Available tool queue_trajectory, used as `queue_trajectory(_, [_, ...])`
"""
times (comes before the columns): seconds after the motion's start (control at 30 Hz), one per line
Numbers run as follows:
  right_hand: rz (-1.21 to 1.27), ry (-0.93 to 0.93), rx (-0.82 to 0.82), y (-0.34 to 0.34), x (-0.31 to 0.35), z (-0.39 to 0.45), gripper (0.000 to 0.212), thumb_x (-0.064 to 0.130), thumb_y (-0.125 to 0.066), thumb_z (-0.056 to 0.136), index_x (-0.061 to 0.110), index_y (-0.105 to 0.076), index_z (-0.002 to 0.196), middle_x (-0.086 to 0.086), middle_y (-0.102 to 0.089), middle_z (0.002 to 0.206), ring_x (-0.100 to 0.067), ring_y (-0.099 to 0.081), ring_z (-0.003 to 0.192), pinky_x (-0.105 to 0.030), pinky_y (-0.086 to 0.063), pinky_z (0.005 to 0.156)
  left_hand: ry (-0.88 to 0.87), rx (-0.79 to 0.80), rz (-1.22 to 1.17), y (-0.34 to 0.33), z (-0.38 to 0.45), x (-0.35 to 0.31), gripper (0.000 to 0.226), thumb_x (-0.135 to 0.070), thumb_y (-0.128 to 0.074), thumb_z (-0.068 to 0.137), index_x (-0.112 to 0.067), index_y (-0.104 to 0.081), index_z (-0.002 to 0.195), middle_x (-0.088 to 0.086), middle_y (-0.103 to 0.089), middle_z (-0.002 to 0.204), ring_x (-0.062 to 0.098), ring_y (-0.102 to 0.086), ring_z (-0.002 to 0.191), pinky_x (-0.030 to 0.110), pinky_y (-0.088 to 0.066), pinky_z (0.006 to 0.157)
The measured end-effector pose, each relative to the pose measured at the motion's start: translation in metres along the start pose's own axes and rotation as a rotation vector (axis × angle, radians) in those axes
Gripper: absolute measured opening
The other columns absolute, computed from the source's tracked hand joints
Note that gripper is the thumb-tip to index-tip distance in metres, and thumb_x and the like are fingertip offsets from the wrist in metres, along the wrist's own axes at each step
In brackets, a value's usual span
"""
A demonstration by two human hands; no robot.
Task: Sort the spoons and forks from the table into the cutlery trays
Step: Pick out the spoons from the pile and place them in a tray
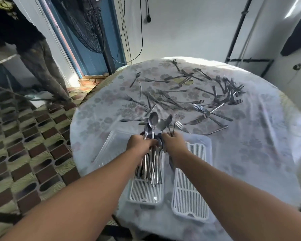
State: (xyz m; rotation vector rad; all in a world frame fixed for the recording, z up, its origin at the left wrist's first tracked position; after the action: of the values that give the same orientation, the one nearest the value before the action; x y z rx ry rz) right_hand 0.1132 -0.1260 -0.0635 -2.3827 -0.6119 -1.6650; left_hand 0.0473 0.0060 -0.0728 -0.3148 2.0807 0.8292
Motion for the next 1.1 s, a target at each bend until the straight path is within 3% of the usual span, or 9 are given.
queue_trajectory(0.2, [-0.299, -0.041, -0.085, -0.02, -0.03, -0.024, 0.03, 0.019, -0.058, 0.099, 0.013, -0.056, 0.069, 0.0, -0.052, 0.058, -0.011, -0.043, 0.046, -0.022, -0.039, 0.047, 0.149, 0.057, 0.064, 0.009, -0.004, 0.04, 0.034, -0.022, -0.088, 0.075, -0.004, -0.071, 0.098, 0.009, -0.073, 0.085, 0.022, -0.067, 0.072, 0.025, -0.044, 0.054])
queue_trajectory(0.37, [-0.47, -0.048, -0.108, -0.034, -0.036, -0.026, 0.032, 0.022, -0.057, 0.094, 0.015, -0.053, 0.064, -0.002, -0.056, 0.061, -0.019, -0.05, 0.056, -0.036, -0.047, 0.058, 0.247, 0.076, 0.037, -0.002, -0.002, 0.059, 0.037, -0.009, -0.07, 0.082, -0.001, -0.068, 0.118, 0.014, -0.077, 0.096, 0.031, -0.075, 0.092, 0.035, -0.058, 0.069])
queue_trajectory(0.43, [-0.558, -0.034, -0.121, -0.037, -0.032, -0.023, 0.025, 0.026, -0.056, 0.092, 0.013, -0.058, 0.071, -0.003, -0.062, 0.069, -0.022, -0.057, 0.062, -0.039, -0.052, 0.064, 0.185, 0.058, 0.101, -0.004, -0.001, 0.053, 0.038, -0.011, -0.062, 0.088, -0.001, -0.065, 0.124, 0.016, -0.073, 0.113, 0.033, -0.072, 0.101, 0.037, -0.058, 0.074])
queue_trajectory(0.5, [-0.653, -0.015, -0.126, -0.04, -0.023, -0.023, 0.019, 0.028, -0.052, 0.094, 0.01, -0.057, 0.098, -0.005, -0.063, 0.086, -0.027, -0.062, 0.079, -0.037, -0.048, 0.069, 0.097, 0.036, 0.197, -0.005, -0.003, 0.043, 0.034, -0.013, -0.054, 0.097, -0.003, -0.059, 0.129, 0.015, -0.066, 0.125, 0.033, -0.066, 0.11, 0.037, -0.052, 0.081])
queue_trajectory(0.6, [-0.682, -0.011, -0.076, -0.042, -0.018, -0.016, 0.027, 0.016, -0.044, 0.095, 0.004, -0.045, 0.119, -0.012, -0.058, 0.102, -0.03, -0.058, 0.09, -0.036, -0.042, 0.075, -0.067, 0.004, 0.385, -0.005, -0.005, 0.033, 0.025, -0.01, -0.047, 0.099, -0.006, -0.053, 0.123, 0.016, -0.063, 0.122, 0.034, -0.062, 0.109, 0.04, -0.05, 0.089])
queue_trajectory(0.73, [-0.755, -0.004, -0.013, -0.042, -0.012, -0.002, 0.025, 0.009, -0.043, 0.088, -0.001, -0.062, 0.1, -0.016, -0.069, 0.099, -0.03, -0.062, 0.087, -0.037, -0.052, 0.076, -0.333, -0.031, 0.6, 0.0, -0.007, 0.024, 0.026, -0.006, -0.05, 0.097, -0.01, -0.046, 0.122, 0.015, -0.066, 0.105, 0.035, -0.064, 0.092, 0.043, -0.051, 0.074])
queue_trajectory(0.8, [-0.806, 0.002, 0.035, -0.045, -0.012, 0.005, 0.024, 0.012, -0.044, 0.092, -0.001, -0.064, 0.094, -0.014, -0.067, 0.091, -0.031, -0.064, 0.088, -0.036, -0.053, 0.076, -0.431, -0.041, 0.722, 0.002, -0.011, 0.023, 0.021, -0.005, -0.049, 0.097, -0.01, -0.051, 0.117, 0.016, -0.068, 0.103, 0.036, -0.065, 0.097, 0.04, -0.048, 0.07])
queue_trajectory(0.93, [-0.944, 0.004, 0.097, -0.05, -0.009, 0.01, 0.023, 0.011, -0.042, 0.094, 0.005, -0.057, 0.079, -0.006, -0.056, 0.078, -0.034, -0.065, 0.093, -0.03, -0.039, 0.072, -0.525, -0.131, 1.01, 0.004, -0.019, 0.02, 0.03, -0.008, -0.057, 0.083, -0.016, -0.063, 0.111, 0.01, -0.06, 0.114, 0.033, -0.048, 0.115, 0.039, -0.04, 0.087])
queue_trajectory(1.1, [-0.984, 0.008, 0.108, -0.05, -0.003, 0.015, 0.033, 0.013, -0.038, 0.103, -0.001, -0.058, 0.125, -0.023, -0.062, 0.124, -0.038, -0.06, 0.117, -0.033, -0.037, 0.08, -0.576, -0.285, 1.034, 0.02, 0.004, 0.03, 0.023, -0.025, -0.069, 0.082, -0.023, -0.065, 0.104, 0.008, -0.046, 0.117, 0.031, -0.04, 0.109, 0.042, -0.032, 0.093])
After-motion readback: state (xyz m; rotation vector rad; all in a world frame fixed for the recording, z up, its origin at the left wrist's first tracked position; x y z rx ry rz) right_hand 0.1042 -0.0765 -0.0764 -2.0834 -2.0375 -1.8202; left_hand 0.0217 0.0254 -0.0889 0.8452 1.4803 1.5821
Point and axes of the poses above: each hand's wrist, its own z-axis towards the middle knuckle, its own y-axis out of the back of the hand, x = y × z, the point moved 4 cm from there along z, towards the middle knuckle
